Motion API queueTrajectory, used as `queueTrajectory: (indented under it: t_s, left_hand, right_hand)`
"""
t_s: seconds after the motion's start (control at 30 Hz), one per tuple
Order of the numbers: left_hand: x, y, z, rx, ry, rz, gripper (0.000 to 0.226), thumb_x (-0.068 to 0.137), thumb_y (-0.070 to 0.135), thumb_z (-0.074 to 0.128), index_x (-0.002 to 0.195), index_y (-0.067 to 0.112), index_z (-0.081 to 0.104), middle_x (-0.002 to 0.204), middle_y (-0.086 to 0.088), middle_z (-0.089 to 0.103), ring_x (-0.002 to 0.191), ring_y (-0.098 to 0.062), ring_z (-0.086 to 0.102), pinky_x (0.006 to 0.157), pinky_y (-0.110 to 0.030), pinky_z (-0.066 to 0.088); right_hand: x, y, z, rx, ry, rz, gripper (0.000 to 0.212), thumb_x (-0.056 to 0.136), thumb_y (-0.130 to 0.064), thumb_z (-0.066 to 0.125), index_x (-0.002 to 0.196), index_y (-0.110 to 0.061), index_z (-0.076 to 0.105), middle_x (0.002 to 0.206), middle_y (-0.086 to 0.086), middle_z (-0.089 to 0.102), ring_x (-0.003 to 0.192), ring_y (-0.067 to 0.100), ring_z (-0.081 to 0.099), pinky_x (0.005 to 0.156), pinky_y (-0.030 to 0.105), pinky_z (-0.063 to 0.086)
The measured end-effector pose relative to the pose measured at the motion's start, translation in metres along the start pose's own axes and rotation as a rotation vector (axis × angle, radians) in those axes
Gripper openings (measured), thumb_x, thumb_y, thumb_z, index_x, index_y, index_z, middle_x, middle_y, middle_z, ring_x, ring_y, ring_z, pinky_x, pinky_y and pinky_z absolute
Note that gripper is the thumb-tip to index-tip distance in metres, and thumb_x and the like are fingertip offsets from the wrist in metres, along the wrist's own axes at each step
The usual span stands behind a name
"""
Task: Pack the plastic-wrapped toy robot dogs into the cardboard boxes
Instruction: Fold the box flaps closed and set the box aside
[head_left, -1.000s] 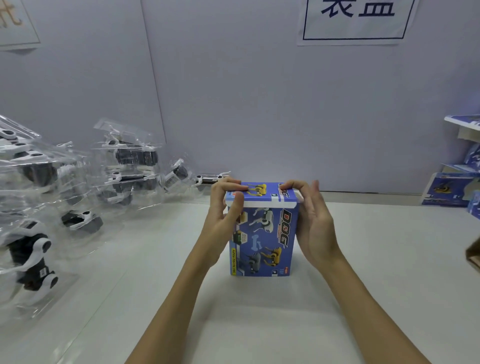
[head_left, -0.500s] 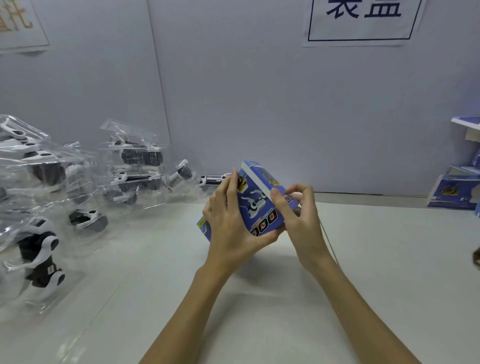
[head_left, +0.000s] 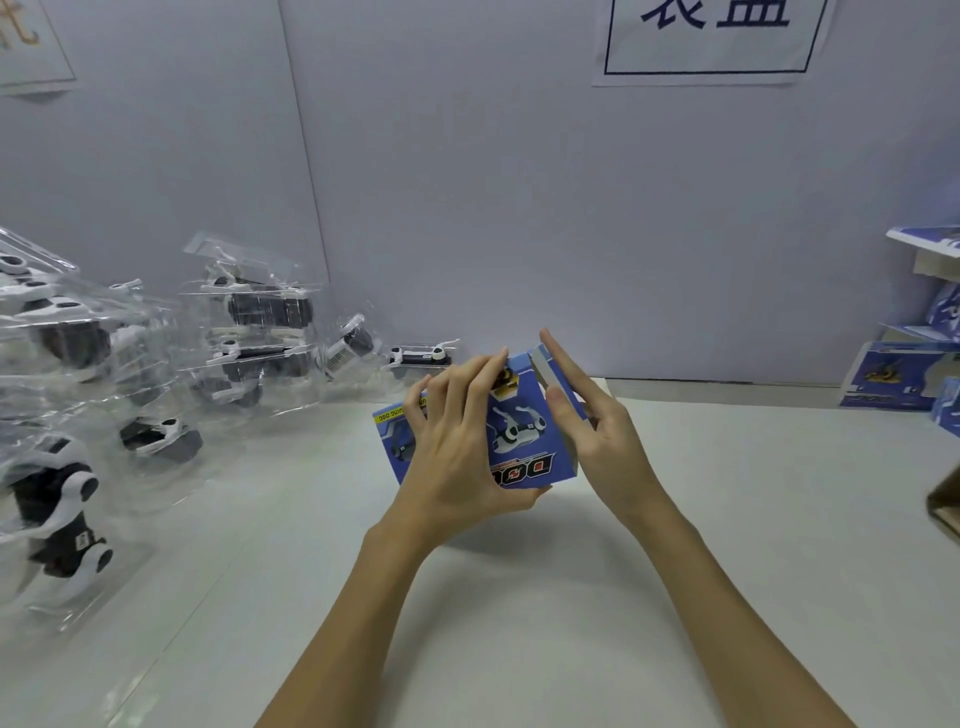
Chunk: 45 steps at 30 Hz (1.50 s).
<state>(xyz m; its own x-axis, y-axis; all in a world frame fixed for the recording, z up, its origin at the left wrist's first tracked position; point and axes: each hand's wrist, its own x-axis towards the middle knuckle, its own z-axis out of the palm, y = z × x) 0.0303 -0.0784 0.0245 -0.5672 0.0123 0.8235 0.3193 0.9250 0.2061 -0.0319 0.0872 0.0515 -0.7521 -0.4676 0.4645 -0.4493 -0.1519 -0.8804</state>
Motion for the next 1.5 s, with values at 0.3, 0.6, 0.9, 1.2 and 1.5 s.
queueTrajectory:
  t_s: [0.3, 0.6, 0.9, 1.2, 1.5]
  left_hand:
    - [-0.001, -0.002, 0.002, 0.074, 0.01, 0.023, 0.108, 0.067, 0.07, 0.078, 0.156, 0.044, 0.023, 0.157, -0.003, 0.037, 0.144, -0.021, 0.031, 0.115, -0.058, 0.027]
    - [-0.001, 0.001, 0.004, 0.186, 0.038, 0.086, 0.086, 0.071, 0.071, 0.075, 0.147, 0.049, 0.042, 0.157, -0.008, 0.039, 0.141, -0.027, 0.035, 0.109, -0.058, 0.03]
    - [0.001, -0.001, -0.001, 0.173, 0.033, 0.059, 0.088, 0.071, 0.068, 0.08, 0.148, 0.047, 0.045, 0.159, -0.008, 0.039, 0.141, -0.032, 0.038, 0.108, -0.061, 0.032]
    - [0.004, 0.007, -0.012, 0.063, 0.113, -0.104, 0.087, 0.071, 0.072, 0.075, 0.148, 0.045, 0.044, 0.155, -0.007, 0.041, 0.14, -0.027, 0.041, 0.106, -0.056, 0.036]
    - [0.002, 0.002, -0.01, 0.05, 0.109, -0.12, 0.082, 0.073, 0.068, 0.075, 0.147, 0.043, 0.052, 0.156, -0.009, 0.039, 0.14, -0.029, 0.04, 0.103, -0.057, 0.038]
  right_hand:
    - [0.002, 0.003, -0.003, -0.043, -0.052, -0.005, 0.052, 0.108, -0.025, 0.047, 0.156, -0.041, 0.038, 0.148, 0.0, 0.057, 0.125, 0.023, 0.066, 0.085, 0.042, 0.065]
    - [0.002, 0.003, -0.011, -0.022, -0.108, -0.002, 0.053, 0.106, -0.023, 0.048, 0.156, -0.038, 0.041, 0.14, -0.002, 0.064, 0.122, 0.021, 0.067, 0.083, 0.039, 0.065]
    - [0.0, 0.004, 0.008, -0.042, -0.143, 0.001, 0.053, 0.114, -0.029, 0.03, 0.16, -0.05, 0.017, 0.171, -0.009, 0.016, 0.153, 0.019, 0.035, 0.104, 0.045, 0.056]
    - [-0.002, 0.006, 0.007, 0.033, 0.082, -0.122, 0.04, 0.101, -0.03, 0.06, 0.141, -0.031, 0.062, 0.148, -0.006, 0.056, 0.135, 0.019, 0.058, 0.084, 0.037, 0.065]
    - [-0.008, 0.005, 0.026, -0.033, 0.041, -0.178, 0.041, 0.105, -0.041, 0.039, 0.142, -0.058, 0.047, 0.162, -0.006, 0.04, 0.144, 0.015, 0.047, 0.089, 0.034, 0.063]
